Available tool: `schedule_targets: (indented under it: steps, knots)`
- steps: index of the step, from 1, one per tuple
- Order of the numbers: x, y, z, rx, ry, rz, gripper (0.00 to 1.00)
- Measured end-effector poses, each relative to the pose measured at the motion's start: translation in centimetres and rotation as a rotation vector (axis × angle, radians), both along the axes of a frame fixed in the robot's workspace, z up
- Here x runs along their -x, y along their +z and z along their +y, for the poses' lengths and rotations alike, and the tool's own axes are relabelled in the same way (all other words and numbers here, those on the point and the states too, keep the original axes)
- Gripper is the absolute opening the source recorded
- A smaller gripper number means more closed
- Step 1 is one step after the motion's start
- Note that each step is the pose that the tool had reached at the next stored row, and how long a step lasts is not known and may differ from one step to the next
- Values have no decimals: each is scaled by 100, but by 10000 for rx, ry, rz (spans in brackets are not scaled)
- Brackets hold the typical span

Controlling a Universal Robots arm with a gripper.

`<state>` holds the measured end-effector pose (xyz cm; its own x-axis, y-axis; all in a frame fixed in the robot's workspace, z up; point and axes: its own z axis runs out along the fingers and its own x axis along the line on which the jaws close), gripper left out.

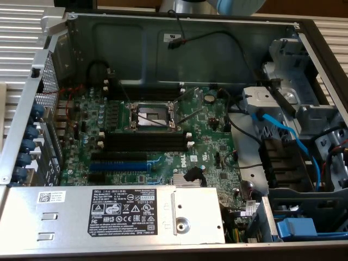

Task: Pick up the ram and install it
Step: 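Pick up the ram and move it above insertion slot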

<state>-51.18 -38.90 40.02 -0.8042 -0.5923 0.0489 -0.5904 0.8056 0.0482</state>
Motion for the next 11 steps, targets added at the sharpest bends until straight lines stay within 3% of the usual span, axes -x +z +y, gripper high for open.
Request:
schedule_targets:
  steps: [11]
  knots:
    - [0, -36, 0, 0, 2010, 0, 10]
